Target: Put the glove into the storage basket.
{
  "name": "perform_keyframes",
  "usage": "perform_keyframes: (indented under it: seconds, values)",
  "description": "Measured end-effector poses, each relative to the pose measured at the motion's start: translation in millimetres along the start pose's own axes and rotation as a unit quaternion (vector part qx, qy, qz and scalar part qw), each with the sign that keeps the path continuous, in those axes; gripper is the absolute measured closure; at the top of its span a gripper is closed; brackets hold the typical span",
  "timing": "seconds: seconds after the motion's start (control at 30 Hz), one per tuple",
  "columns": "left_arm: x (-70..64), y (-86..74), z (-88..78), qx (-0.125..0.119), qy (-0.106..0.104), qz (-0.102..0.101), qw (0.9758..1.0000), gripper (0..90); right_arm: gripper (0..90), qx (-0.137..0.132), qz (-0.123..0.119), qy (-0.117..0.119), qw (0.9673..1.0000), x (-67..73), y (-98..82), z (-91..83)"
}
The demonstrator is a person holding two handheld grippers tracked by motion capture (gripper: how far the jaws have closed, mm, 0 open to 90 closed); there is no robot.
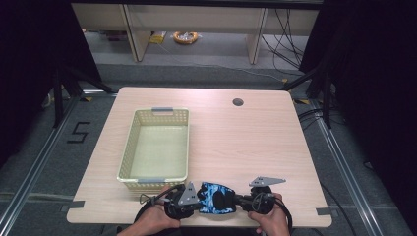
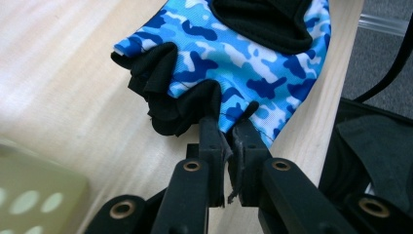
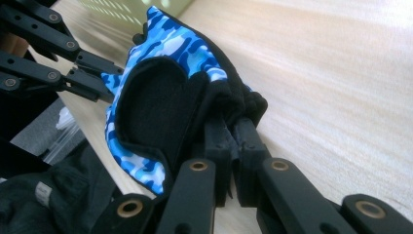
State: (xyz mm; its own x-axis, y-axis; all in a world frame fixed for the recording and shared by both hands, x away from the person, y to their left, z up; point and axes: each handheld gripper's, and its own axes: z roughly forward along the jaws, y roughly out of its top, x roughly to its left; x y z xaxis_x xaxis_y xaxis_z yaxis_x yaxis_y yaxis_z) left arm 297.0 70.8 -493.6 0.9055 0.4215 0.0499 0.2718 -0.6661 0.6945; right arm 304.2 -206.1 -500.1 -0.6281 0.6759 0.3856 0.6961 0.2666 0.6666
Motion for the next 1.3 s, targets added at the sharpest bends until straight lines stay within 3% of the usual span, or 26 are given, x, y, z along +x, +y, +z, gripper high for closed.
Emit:
perform_keyframes:
  seconds: [0.03,0.07,0.1,0.13,0.17,0.27,0.3,0.33,0.37,0.4,0.43,0.53,0.6,0.63,0.67,0.8,0.87,0.9,0.93,0.97,1.03,1.1,1.17,1.23,1.27,1.3]
  values:
    - [-0.9,1.1,-1.9,-0.005,0.001,-0.002,1.0,84.4,87.3,-0.001,0.0,0.002,1.0,1.3,0.8,-1.4]
    - [-0.1,2.4,-3.4,-0.009,-0.002,0.01,0.9999,84.4,87.3,-0.001,-0.004,-0.004,1.0,2.1,1.6,-3.9]
    - [-1.4,2.6,-4.7,-0.01,0.002,0.0,0.9999,84.3,87.3,-0.007,0.007,0.005,0.9999,4.7,1.7,-5.0]
    - [-2.3,3.4,-6.5,-0.01,-0.001,0.002,0.9999,84.3,87.3,-0.007,-0.004,0.009,0.9999,3.8,3.0,-6.3]
    - [-3.6,3.4,-6.3,-0.016,-0.003,-0.002,0.9999,84.3,87.3,-0.009,0.013,0.007,0.9998,7.5,3.1,-8.8]
    - [-4.6,5.1,-11.1,-0.012,-0.001,0.008,0.9999,84.1,87.3,-0.016,0.0,0.006,0.9999,9.7,5.1,-12.9]
    - [-4.2,5.4,-12.1,-0.018,-0.002,0.008,0.9998,84.1,87.3,-0.018,-0.014,0.004,0.9997,9.2,6.7,-14.0]
    - [-4.7,5.8,-14.1,-0.018,-0.003,0.002,0.9998,84.0,87.3,-0.018,-0.005,0.003,0.9998,12.6,7.6,-15.2]
    - [-3.3,6.7,-17.3,-0.013,0.002,0.008,0.9999,84.0,87.3,-0.025,-0.018,0.002,0.9995,12.8,9.0,-15.8]
    - [-3.2,6.9,-19.1,-0.021,-0.001,-0.001,0.9998,84.0,87.3,-0.021,-0.006,0.007,0.9997,17.1,10.0,-17.4]
    - [-1.3,7.8,-22.6,-0.014,0.006,0.01,0.9998,84.0,87.3,-0.026,-0.017,0.004,0.9995,17.4,11.8,-18.6]
    - [2.5,11.0,-30.7,-0.02,0.009,0.005,0.9997,83.9,87.3,-0.028,-0.004,0.015,0.9995,25.2,17.3,-19.5]
    - [7.7,13.1,-36.6,-0.02,0.013,0.004,0.9997,83.7,87.3,-0.032,-0.019,0.011,0.9993,25.6,22.3,-18.9]
    - [9.6,13.9,-39.5,-0.019,0.015,0.002,0.9997,83.7,87.3,-0.033,-0.012,0.013,0.9993,28.5,24.4,-18.6]
    - [11.5,14.7,-41.5,-0.023,0.016,0.003,0.9996,83.7,87.3,-0.038,-0.027,0.011,0.9989,27.0,28.0,-18.2]
    - [16.4,18.3,-52.5,-0.031,0.019,-0.01,0.9993,83.6,87.3,-0.032,-0.015,0.019,0.9992,36.9,40.7,-21.6]
    - [18.4,20.4,-57.1,-0.039,0.018,-0.013,0.999,83.5,87.2,-0.037,-0.038,0.018,0.9984,37.8,48.1,-23.4]
    - [20.2,21.5,-60.3,-0.036,0.023,-0.009,0.9991,83.5,87.3,-0.032,-0.025,0.017,0.999,42.3,51.2,-25.9]
    - [21.8,22.4,-62.8,-0.036,0.022,-0.009,0.9991,83.5,87.3,-0.035,-0.04,0.017,0.9984,42.0,55.1,-26.6]
    - [23.2,23.2,-64.9,-0.038,0.022,-0.009,0.999,83.5,87.3,-0.035,-0.033,0.019,0.9987,45.9,58.0,-27.6]
    - [25.3,23.8,-69.7,-0.041,0.024,-0.016,0.9987,83.5,87.2,-0.037,-0.051,0.021,0.9978,47.7,65.2,-28.1]
    - [28.0,24.4,-76.6,-0.046,0.028,-0.017,0.9984,83.4,87.2,-0.031,-0.034,0.025,0.9986,54.3,71.0,-30.6]
    - [30.6,25.0,-83.4,-0.047,0.035,-0.016,0.9982,83.4,87.2,-0.036,-0.055,0.025,0.9975,55.5,78.1,-30.3]
    - [34.1,24.6,-88.3,-0.049,0.037,-0.025,0.9978,83.4,87.2,-0.031,-0.049,0.031,0.9978,61.5,84.2,-29.9]
    - [36.6,24.4,-90.8,-0.048,0.04,-0.023,0.9978,83.4,87.2,-0.033,-0.065,0.028,0.997,61.8,87.4,-28.9]
    - [38.2,23.9,-93.1,-0.049,0.042,-0.029,0.9975,83.4,87.2,-0.029,-0.067,0.025,0.9971,64.5,90.9,-28.6]
